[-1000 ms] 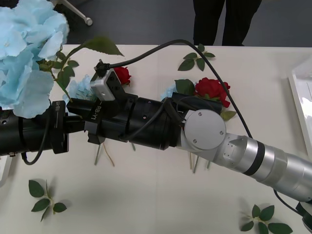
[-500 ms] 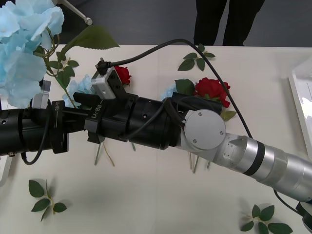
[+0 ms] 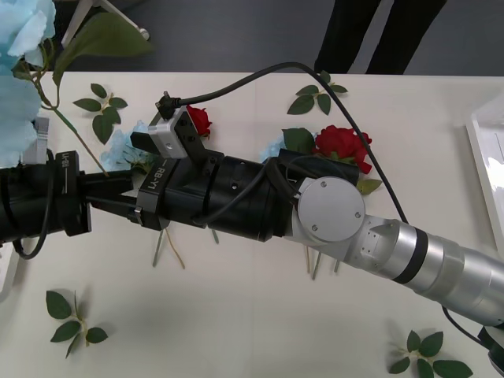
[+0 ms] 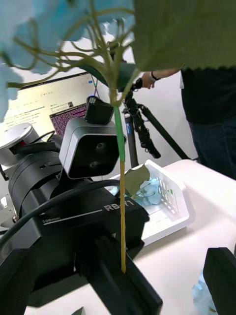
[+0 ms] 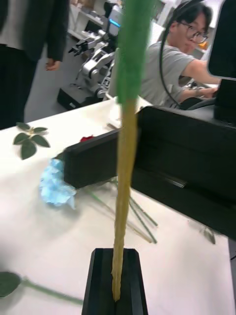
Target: Put the red flowers into the right box and the blue flowers into the left box
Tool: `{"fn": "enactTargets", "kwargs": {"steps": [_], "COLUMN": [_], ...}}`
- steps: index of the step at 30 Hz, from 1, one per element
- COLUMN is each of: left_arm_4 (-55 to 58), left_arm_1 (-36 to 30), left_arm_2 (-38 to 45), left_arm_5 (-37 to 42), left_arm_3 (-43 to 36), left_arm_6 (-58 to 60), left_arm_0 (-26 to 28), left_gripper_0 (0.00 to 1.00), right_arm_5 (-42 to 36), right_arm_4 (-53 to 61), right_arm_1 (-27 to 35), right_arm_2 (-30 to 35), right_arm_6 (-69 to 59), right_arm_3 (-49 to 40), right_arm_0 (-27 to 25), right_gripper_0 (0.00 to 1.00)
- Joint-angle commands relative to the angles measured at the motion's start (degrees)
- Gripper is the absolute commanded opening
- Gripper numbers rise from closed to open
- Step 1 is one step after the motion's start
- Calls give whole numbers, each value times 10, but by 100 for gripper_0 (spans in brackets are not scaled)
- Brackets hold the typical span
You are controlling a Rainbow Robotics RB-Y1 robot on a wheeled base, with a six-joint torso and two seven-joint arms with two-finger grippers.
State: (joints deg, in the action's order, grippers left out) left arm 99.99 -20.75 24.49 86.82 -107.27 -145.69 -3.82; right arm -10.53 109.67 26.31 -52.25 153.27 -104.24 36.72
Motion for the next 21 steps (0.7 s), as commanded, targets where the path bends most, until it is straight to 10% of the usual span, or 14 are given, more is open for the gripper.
{"fn": "enactTargets", "kwargs": {"steps": [1,12,21], "left_arm_4": [24,35,25], "left_arm_1": [-57,-117,-153], "left_arm_2": [9,91,141], "left_arm_5": [-47,-133,-211], "left_arm_3": [-7,-7,-7], "left_arm_6": [-6,32,174], "left_arm_0": [47,155,244], "left_gripper_0": [0,0,0], "right_arm_5": [1,-5,-215], "right_arm_4": [5,27,42], "right_arm_1": [9,62,153], "right_arm_2": [-4,37,184], "right_arm_6": [-19,-25,-78], "right_arm_3": [-11,-48,-50], "right_arm_0": [12,12,11], "right_gripper_0": [100,100,100]}}
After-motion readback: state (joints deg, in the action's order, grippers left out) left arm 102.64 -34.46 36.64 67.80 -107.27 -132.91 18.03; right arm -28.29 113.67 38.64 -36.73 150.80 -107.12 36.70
